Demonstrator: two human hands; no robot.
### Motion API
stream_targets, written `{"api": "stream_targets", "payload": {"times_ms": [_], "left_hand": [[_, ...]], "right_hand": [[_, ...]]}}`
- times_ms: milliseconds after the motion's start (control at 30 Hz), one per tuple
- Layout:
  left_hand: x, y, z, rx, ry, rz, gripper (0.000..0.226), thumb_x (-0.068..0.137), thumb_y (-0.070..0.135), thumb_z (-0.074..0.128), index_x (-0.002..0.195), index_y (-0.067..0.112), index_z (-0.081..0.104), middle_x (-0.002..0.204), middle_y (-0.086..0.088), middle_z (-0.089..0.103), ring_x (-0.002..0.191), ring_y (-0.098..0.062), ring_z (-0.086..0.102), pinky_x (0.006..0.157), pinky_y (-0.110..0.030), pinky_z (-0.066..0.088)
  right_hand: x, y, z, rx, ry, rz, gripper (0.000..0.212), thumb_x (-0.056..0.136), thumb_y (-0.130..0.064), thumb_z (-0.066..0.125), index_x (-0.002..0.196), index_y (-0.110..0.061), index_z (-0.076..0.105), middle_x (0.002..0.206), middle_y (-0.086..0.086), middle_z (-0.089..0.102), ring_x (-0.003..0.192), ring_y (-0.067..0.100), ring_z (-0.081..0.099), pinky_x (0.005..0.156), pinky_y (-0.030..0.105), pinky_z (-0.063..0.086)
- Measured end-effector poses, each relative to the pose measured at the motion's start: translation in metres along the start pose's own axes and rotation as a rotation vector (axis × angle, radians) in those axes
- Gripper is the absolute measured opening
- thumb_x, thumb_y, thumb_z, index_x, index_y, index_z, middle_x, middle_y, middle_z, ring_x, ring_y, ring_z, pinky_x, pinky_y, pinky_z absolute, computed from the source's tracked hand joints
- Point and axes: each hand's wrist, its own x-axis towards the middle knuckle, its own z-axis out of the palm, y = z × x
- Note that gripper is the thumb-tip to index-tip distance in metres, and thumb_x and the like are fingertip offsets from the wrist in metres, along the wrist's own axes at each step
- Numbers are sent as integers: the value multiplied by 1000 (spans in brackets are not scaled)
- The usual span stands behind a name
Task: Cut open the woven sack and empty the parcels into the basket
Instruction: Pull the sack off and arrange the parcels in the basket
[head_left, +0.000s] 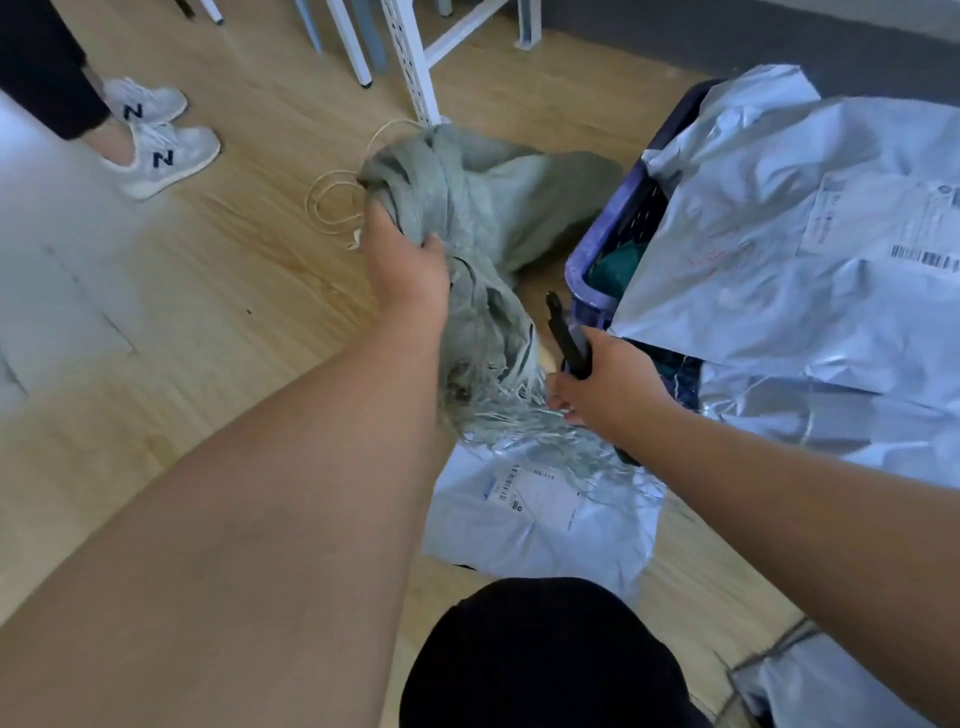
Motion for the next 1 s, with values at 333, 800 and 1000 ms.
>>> {"api": "stream_targets", "payload": {"times_ms": [333,800,1000], "left_hand": [[17,-65,-24,959,-111,810,52,69,-10,66,114,7,48,107,-22,52,100,-39,50,68,-44,45],[-155,-166,16,767,-1129,672,30,89,47,57,102,23,69,123,5,52,116,-17,48,80,-30,42],[-166,-193,26,983,-1294,392,28,82,47,65,106,36,72,156,11,-30,142,-26,-32,113,-59,-15]], "right_hand": [[5,13,8,-50,-68,103,28,88,-13,61,116,-14,58,94,9,69,79,25,72,72,45,60],[-8,37,6,-49,-147,215,31,87,-6,61,115,-18,62,86,-6,63,71,14,72,69,33,61],[-16,47,5,-63,-165,242,29,88,-7,60,113,-22,63,92,-1,67,71,14,72,68,31,61]]}}
